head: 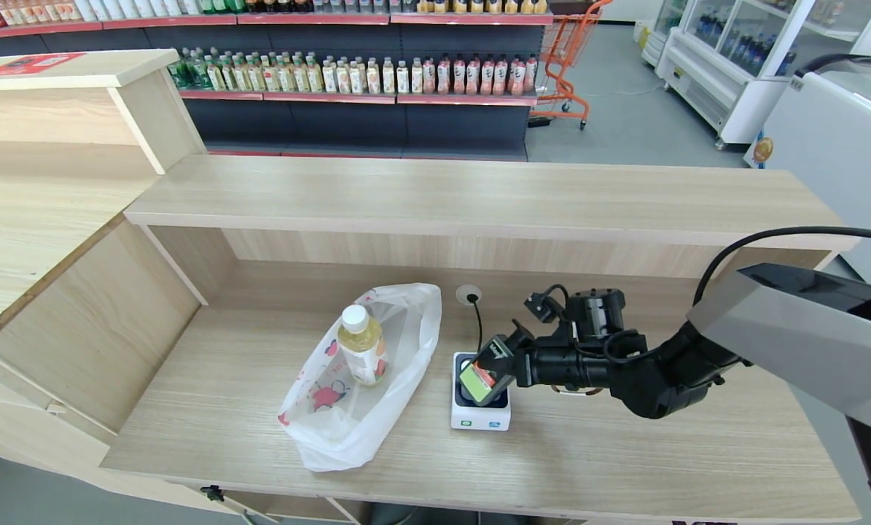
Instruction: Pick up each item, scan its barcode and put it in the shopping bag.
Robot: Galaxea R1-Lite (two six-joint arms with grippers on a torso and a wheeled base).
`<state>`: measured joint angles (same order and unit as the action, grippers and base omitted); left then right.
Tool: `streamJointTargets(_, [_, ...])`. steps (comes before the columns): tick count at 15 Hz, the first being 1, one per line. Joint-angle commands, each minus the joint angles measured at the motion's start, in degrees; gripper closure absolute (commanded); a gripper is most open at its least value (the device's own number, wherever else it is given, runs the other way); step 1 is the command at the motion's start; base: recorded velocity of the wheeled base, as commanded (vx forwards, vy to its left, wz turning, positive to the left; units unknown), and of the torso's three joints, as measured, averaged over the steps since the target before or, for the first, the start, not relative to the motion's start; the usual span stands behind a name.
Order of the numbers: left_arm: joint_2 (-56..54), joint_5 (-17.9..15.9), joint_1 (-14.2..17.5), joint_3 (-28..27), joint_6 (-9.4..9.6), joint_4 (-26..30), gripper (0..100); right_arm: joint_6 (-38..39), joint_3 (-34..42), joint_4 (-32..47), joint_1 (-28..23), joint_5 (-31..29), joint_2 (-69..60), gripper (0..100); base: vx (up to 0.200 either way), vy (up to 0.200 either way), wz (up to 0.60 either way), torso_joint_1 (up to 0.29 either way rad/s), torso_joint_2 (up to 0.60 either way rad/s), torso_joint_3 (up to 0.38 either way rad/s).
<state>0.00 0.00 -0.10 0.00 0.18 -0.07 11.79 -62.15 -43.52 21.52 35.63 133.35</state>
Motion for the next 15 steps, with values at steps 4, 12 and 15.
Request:
streamJointTargets(4, [0.09,0.00,0.01,0.00,-0.01,-0.01,0,3.94,-0.52,-0.25,-0.95,-0.04,-2.48,100,0.000,0.000,0.00,0.000,0.00,0.000])
streamJointTargets(12, [0.09,0.00,0.01,0.00,0.17,-0.01,0,-9.33,0.10,-4.12,-14.22,-13.40,-17.51,100,0.000,0.025,0.00,0.000,0.00,0.000])
streamJointTargets(15, [0.09,0.00,0.01,0.00,-0.01,-0.01,0,-5.55,2.56,-3.76,-14.05,-12.08,-23.31,100,0.000,0.200,0.00,-0.003,0.00,0.001])
